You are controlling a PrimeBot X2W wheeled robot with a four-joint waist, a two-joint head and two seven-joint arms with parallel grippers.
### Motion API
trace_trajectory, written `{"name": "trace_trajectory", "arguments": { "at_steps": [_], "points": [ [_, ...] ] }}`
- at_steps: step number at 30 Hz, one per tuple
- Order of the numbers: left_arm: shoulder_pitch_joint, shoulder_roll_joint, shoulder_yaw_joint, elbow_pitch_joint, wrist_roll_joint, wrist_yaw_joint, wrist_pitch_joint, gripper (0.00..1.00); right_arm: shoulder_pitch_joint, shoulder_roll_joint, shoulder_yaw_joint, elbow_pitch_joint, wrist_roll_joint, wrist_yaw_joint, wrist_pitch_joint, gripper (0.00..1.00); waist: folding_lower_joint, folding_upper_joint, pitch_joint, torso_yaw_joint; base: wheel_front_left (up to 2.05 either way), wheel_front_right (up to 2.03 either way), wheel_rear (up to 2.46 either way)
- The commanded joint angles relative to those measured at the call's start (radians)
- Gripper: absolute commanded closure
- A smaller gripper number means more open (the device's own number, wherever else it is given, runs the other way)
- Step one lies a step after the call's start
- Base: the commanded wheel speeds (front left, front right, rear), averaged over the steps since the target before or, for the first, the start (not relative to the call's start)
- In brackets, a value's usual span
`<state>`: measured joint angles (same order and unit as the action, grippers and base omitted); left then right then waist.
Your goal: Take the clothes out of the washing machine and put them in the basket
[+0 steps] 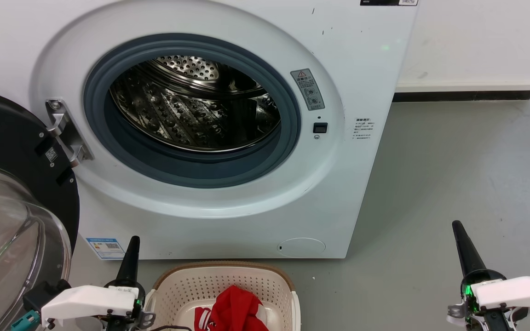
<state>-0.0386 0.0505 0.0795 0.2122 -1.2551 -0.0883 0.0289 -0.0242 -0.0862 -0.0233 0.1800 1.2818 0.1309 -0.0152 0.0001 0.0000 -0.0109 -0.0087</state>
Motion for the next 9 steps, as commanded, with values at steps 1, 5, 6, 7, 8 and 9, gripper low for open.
{"name": "trace_trajectory", "arguments": {
  "at_steps": [1,5,6,7,8,9],
  "points": [
    [-0.022,0.000,0.006,-0.003,-0.024,-0.010,0.006,1.00,-0.030,-0.004,-0.005,0.000,0.028,0.000,0.007,1.00,-0.0001,0.0000,0.000,0.000,0.00,0.00,0.00],
    [-0.029,0.000,0.010,0.001,-0.062,-0.012,0.015,1.00,-0.034,-0.003,-0.009,0.007,0.066,0.000,0.017,1.00,-0.0001,0.0000,0.002,0.001,0.00,0.00,0.00],
    [-0.031,0.000,0.010,0.002,-0.071,-0.014,0.019,1.00,-0.035,-0.003,-0.010,0.009,0.076,0.000,0.018,1.00,-0.0001,0.0000,0.002,0.001,0.00,0.00,0.00],
    [-0.033,0.000,0.011,0.003,-0.080,-0.015,0.021,1.00,-0.038,-0.003,-0.012,0.011,0.085,0.000,0.022,1.00,-0.0001,0.0000,0.002,0.001,0.00,0.00,0.00],
    [-0.035,0.000,0.012,0.005,-0.089,-0.016,0.022,1.00,-0.041,-0.002,-0.012,0.012,0.094,0.000,0.025,1.00,-0.0001,0.0000,0.003,0.002,0.00,0.00,0.00],
    [-0.036,0.000,0.013,0.006,-0.098,-0.018,0.024,1.00,-0.043,-0.002,-0.013,0.014,0.103,0.000,0.026,1.00,-0.0001,0.0000,0.003,0.002,0.00,0.00,0.00]
  ]
}}
